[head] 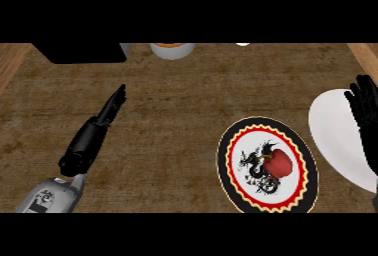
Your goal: Pick the bell pepper from the plate and place it in the plate
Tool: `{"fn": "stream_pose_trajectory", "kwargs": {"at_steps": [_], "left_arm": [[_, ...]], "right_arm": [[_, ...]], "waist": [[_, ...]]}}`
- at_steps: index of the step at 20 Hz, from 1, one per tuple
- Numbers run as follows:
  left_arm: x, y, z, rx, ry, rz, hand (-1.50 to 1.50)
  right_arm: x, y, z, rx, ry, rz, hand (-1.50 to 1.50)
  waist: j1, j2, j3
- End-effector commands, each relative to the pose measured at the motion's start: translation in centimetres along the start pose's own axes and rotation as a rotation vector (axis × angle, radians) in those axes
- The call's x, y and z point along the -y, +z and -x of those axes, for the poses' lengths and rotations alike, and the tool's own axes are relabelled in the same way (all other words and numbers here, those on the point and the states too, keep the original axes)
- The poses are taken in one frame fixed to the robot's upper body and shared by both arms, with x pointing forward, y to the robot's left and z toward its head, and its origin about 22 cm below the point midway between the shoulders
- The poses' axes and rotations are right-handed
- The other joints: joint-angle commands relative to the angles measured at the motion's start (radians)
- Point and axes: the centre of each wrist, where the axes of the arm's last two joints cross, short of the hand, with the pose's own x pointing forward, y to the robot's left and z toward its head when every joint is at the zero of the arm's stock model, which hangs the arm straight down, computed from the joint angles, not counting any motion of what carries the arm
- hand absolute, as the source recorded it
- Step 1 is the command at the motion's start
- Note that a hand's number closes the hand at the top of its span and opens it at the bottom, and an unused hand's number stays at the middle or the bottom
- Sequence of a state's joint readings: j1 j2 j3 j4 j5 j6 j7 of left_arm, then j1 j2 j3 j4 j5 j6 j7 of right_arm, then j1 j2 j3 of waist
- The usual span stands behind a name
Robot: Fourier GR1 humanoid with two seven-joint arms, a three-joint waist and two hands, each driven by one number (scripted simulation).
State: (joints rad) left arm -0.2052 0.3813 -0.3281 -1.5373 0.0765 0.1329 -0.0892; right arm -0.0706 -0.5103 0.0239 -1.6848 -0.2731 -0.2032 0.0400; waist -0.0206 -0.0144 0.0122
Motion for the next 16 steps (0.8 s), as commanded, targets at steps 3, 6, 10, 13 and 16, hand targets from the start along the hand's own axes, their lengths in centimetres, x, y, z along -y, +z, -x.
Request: {"fn": "stream_pose_trajectory", "kwargs": {"at_steps": [3,6,10,13,16], "left_arm": [[-0.2,0.1,1.1,-0.1,0.052,-0.061,0.0],[-0.7,0.5,2.1,-0.183,0.081,-0.105,0.0],[-1.5,0.9,3.4,-0.31,0.16,-0.174,0.0],[-3.1,-0.4,2.7,-0.307,0.159,-0.194,0.0],[-2.7,0.1,3.6,-0.343,0.171,-0.214,0.0]], "right_arm": [[-4.5,-1.1,-2.4,0.168,-0.074,-0.532,1.5],[-7.5,-0.9,-5.0,0.298,-0.107,-0.903,1.5],[-4.5,-3.6,-3.7,0.541,-0.128,-0.797,-1.5],[-3.2,-4.0,-1.4,0.53,-0.148,-1.002,-1.5],[-0.9,-5.3,-1.4,0.556,-0.042,-1.16,-1.5]], "waist": [[0.1,0.028,-0.009],[0.207,0.048,-0.008],[0.117,0.047,-0.003],[0.101,0.049,-0.004],[0.091,0.043,-0.005]]}}
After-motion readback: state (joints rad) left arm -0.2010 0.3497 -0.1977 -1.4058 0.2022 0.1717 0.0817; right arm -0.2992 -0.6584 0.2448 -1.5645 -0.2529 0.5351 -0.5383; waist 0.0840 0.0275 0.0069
